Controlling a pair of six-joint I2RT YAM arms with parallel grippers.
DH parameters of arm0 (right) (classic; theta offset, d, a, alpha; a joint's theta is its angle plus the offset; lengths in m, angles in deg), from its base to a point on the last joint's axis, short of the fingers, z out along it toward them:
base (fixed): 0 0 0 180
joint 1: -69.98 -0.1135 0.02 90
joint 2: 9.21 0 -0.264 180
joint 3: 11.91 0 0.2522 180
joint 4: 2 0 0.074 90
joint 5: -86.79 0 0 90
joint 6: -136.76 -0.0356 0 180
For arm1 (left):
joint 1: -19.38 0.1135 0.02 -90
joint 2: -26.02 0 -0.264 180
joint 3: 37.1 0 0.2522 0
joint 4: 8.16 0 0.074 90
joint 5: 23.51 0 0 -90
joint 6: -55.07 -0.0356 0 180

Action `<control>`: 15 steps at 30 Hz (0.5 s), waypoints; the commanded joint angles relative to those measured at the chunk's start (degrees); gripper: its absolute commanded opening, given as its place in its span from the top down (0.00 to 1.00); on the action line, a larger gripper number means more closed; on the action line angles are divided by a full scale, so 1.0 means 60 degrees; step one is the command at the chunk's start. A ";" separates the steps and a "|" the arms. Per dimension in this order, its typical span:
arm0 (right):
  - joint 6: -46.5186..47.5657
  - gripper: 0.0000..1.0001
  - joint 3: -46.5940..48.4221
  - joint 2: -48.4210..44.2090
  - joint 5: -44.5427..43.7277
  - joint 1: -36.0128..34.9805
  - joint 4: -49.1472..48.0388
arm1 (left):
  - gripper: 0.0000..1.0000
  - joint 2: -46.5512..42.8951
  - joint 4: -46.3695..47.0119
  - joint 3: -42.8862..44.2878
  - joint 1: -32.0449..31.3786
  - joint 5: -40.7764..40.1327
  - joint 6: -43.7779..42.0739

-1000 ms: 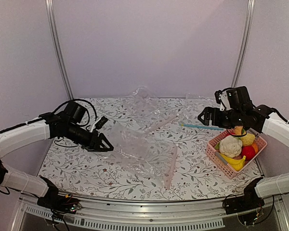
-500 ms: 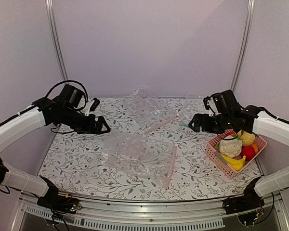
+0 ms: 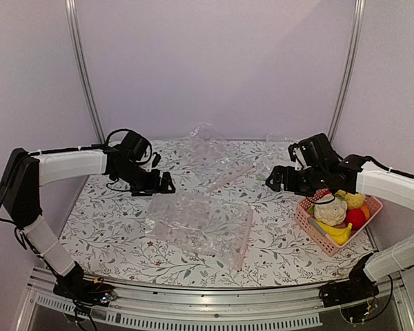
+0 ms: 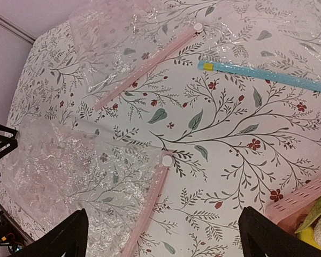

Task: Place the food in the zip-top bag and seal the zipper
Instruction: Pick up the zipper food storage bag at the center of the board.

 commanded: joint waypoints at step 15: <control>-0.0794 0.01 -0.0605 -0.0172 -0.1322 -0.0095 -0.0226 | 0.57 0.0876 0.2714 -0.0659 0.0582 0.1821 0.1225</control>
